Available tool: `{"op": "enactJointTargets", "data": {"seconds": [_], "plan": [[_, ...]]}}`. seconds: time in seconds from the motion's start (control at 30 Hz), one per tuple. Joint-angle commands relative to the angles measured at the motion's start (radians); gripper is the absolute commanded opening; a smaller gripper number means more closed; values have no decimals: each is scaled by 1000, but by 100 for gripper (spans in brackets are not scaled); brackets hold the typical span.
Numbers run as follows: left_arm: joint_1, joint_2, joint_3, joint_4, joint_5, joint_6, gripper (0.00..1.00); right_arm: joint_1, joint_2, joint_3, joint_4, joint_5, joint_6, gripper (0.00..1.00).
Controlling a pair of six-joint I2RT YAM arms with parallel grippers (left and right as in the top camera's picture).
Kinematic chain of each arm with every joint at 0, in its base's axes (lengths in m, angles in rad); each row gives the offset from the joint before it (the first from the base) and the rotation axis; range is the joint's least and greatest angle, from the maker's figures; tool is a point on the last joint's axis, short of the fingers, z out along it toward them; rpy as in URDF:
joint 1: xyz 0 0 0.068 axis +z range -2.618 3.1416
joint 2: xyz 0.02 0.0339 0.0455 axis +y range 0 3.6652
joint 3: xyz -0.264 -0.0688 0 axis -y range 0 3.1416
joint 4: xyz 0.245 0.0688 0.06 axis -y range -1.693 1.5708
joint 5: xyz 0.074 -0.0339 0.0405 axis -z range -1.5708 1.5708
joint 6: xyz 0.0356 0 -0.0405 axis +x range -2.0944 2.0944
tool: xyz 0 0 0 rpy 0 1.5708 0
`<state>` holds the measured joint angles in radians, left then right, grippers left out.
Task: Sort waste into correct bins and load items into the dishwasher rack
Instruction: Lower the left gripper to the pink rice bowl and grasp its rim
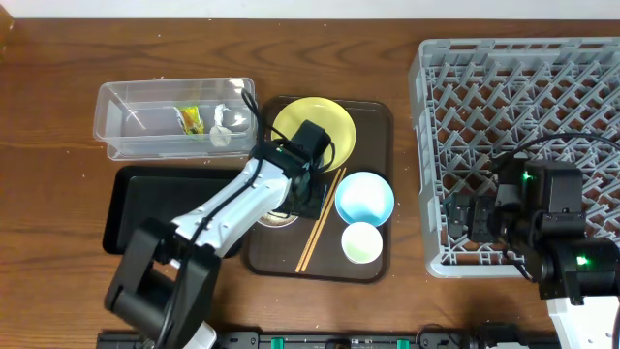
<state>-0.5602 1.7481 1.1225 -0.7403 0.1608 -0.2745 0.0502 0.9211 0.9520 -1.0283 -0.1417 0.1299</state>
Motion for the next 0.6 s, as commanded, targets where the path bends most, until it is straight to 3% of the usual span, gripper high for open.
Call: {"op": "enactJointTargets", "data": {"seconds": [0.0,0.23,0.57], "plan": [[-2,30,11,8,-27,7,44,9,-4,16,0,-5,12,99],[-2,45,3,13,-27,7,37,9,-4,16,-1,-5,12,99],[-2,45,-11,10,-27,7,15,9,-4,16,-2,-5,12,99]]}}
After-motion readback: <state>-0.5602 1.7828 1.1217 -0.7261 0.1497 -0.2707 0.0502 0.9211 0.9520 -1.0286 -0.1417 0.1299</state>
